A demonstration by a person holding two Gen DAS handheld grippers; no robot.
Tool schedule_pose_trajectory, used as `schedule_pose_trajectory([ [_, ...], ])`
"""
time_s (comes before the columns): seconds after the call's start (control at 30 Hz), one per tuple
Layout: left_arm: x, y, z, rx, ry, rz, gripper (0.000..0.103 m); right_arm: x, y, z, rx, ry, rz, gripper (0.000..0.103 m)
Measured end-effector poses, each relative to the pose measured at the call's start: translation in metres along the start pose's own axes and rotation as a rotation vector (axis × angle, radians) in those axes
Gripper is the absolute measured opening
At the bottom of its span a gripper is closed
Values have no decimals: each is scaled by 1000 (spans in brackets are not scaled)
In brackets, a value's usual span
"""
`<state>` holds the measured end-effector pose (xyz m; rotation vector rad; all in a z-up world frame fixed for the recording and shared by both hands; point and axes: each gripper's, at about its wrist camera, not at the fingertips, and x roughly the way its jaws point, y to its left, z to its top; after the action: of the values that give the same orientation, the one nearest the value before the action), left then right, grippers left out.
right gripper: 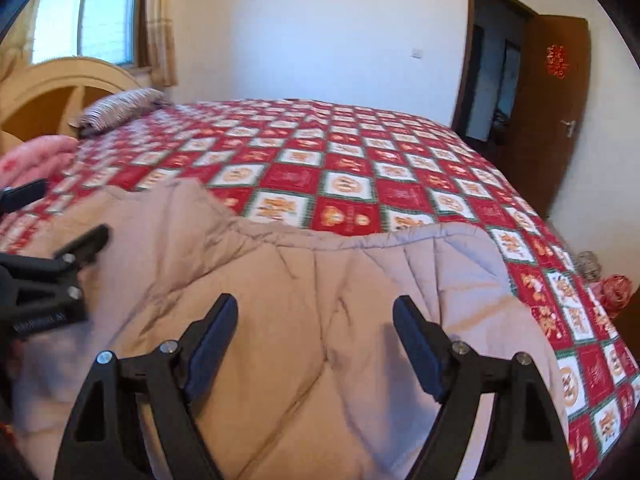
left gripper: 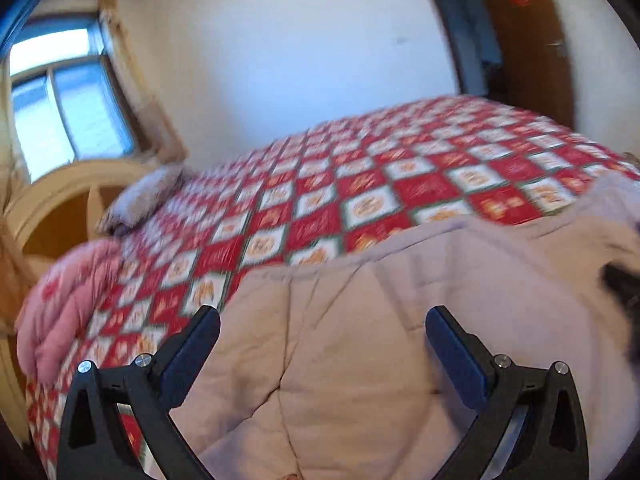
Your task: Fold large clothes
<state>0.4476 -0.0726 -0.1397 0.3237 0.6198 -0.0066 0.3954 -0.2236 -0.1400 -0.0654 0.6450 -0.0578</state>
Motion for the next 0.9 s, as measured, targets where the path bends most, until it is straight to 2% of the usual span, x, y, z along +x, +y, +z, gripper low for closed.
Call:
schedule_pose_trajectory([
  [0.1, 31, 12, -9, -101, 94, -61, 102, 24, -21, 0, 58, 39, -49, 82],
  [0.17, 39, 16, -14, -145, 91, -98, 102, 38, -38, -4, 123, 72, -52, 82],
  [0.27, 46, 12, -20, -166, 91, -123, 102, 49, -51, -9, 198, 91, -6, 84],
  [0.53, 61, 17, -31, -251, 117, -209, 102, 60, -48, -13, 202, 92, 7, 88],
  [0.9, 70, 17, -33, -264, 141, -223, 102, 75, -42, -16, 177, 143, -26, 91],
])
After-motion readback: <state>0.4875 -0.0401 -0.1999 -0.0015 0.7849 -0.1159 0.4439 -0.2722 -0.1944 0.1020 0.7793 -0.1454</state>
